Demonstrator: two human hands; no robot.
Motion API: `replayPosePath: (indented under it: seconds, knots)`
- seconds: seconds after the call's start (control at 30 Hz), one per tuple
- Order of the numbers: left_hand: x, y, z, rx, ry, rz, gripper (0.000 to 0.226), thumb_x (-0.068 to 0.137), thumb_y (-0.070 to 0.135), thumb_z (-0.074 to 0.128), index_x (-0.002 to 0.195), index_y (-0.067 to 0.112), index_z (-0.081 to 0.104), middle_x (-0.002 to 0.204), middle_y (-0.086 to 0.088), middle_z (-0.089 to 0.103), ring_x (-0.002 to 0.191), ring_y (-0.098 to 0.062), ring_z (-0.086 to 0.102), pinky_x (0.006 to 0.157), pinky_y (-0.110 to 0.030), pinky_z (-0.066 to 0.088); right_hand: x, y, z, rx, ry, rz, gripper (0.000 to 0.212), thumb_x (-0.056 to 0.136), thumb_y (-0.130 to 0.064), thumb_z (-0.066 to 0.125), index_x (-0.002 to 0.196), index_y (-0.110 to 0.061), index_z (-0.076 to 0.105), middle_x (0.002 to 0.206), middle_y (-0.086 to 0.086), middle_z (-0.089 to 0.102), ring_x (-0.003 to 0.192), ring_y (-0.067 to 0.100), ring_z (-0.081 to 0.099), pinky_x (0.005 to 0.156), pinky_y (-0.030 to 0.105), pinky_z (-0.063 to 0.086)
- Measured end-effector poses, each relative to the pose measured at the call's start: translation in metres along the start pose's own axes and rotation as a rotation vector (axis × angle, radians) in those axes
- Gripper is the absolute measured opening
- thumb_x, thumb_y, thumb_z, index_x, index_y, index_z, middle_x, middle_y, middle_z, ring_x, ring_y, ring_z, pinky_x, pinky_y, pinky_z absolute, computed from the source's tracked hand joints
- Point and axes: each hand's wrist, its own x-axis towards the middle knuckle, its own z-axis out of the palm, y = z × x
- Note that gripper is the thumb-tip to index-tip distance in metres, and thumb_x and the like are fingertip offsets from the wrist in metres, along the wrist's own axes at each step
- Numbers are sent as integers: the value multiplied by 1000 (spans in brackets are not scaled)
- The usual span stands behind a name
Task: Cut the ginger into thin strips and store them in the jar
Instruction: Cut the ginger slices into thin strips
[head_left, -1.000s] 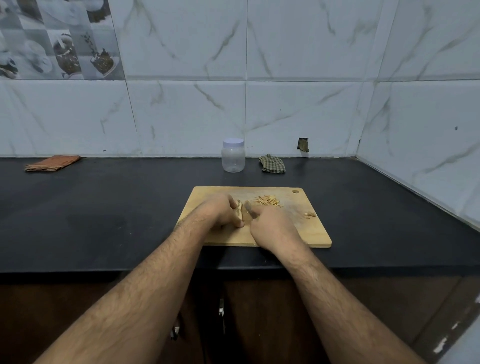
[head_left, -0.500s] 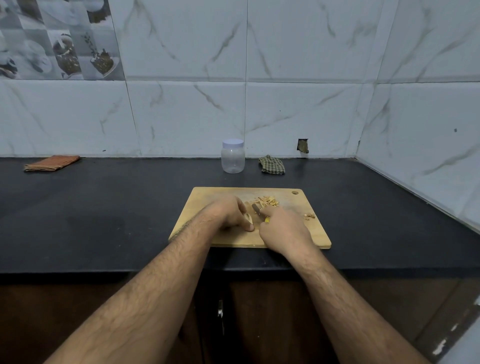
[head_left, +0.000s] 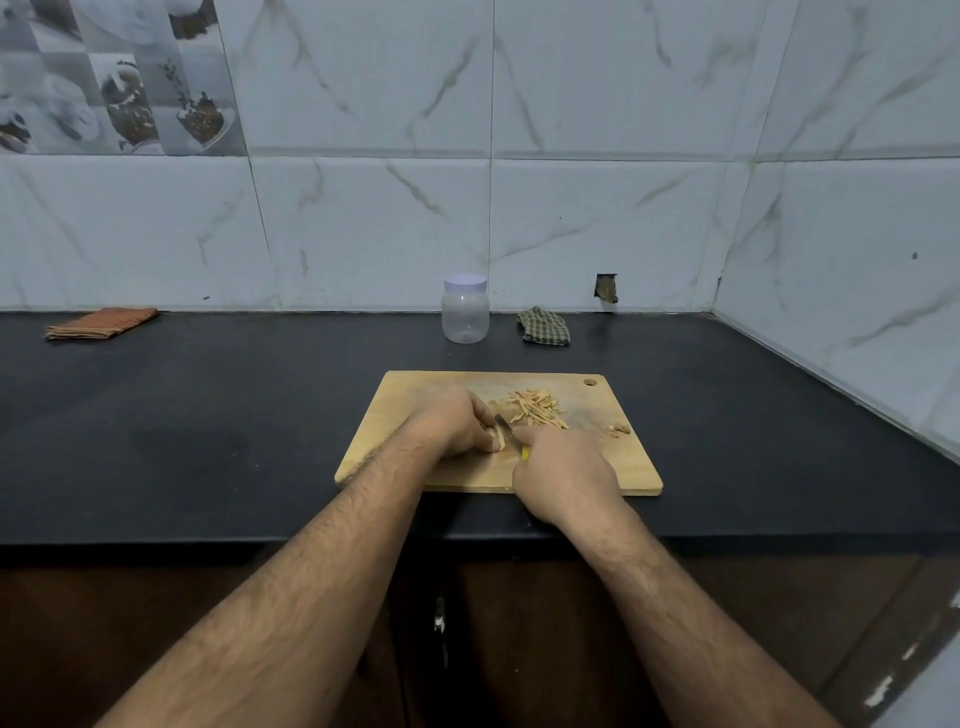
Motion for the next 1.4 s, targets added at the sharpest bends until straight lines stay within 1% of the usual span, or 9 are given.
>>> replayPosePath:
  seconds: [0.27, 0.4, 0.47, 0.6, 0.7, 0.97, 1.13, 1.3, 1.4]
  knots:
    - [0, -4, 5, -13, 17, 33, 46, 78, 28, 82, 122, 20, 69, 128, 4, 63, 118, -14, 56, 105, -29, 42, 1, -4, 5, 4, -9, 5, 52, 93, -11, 48, 141, -32, 52, 132, 5, 59, 117, 24, 55, 86, 32, 50]
    - [-1, -5, 6, -25, 23, 36, 45, 78, 28, 82, 120, 19, 70, 123, 5, 65, 113, -14, 58, 103, -30, 44, 2, -7, 6, -28, -36, -2, 44, 92, -10, 47, 131, -29, 58, 118, 4, 63, 96, 22, 52, 72, 30, 43]
    - [-1, -6, 5, -28, 22, 31, 43, 78, 27, 82, 119, 19, 70, 120, 7, 66, 112, -13, 58, 102, -29, 44, 2, -10, 6, -44, -36, 0, 42, 91, -9, 47, 127, -26, 60, 114, 4, 63, 93, 21, 51, 70, 31, 41]
    - [-1, -4, 5, -43, 18, 14, 43, 78, 27, 82, 118, 19, 70, 117, 5, 69, 110, -14, 60, 102, -31, 45, 1, -12, 6, -53, -29, 3, 44, 92, -9, 46, 131, -25, 59, 118, 5, 63, 107, 24, 57, 73, 32, 44]
    - [-2, -4, 5, -26, 13, 11, 42, 79, 29, 81, 119, 22, 70, 117, 6, 69, 111, -12, 60, 102, -30, 45, -10, -8, 5, -35, -31, 5, 54, 92, -7, 47, 142, -28, 51, 126, 6, 61, 113, 24, 58, 84, 34, 50]
    - [-8, -3, 4, -82, -5, 18, 38, 81, 24, 80, 117, 22, 71, 122, 11, 63, 116, -13, 56, 101, -26, 41, -41, 11, 13, -63, -20, -3, 56, 93, -9, 46, 144, -33, 46, 118, 4, 62, 106, 25, 58, 80, 36, 53]
    - [-9, -3, 5, -72, 25, 25, 38, 81, 25, 80, 118, 22, 70, 128, 5, 62, 118, -13, 55, 89, -21, 37, -27, 7, 10, -39, 23, 15, 56, 91, -7, 48, 142, -30, 50, 123, 4, 64, 108, 24, 60, 86, 38, 55]
    - [-9, -7, 8, -60, 85, 40, 37, 79, 28, 81, 115, 25, 71, 119, 4, 67, 108, -13, 59, 87, -21, 41, -14, 3, 9, 37, 63, -10, 60, 90, -7, 48, 144, -32, 49, 128, 4, 64, 103, 23, 62, 86, 36, 55]
    - [-12, -7, 9, -55, 99, 51, 34, 80, 28, 80, 113, 24, 73, 114, 5, 69, 105, -12, 60, 85, -22, 43, -7, -1, 9, 47, 51, -14, 59, 90, -8, 48, 144, -32, 49, 133, 3, 61, 115, 23, 58, 92, 34, 52]
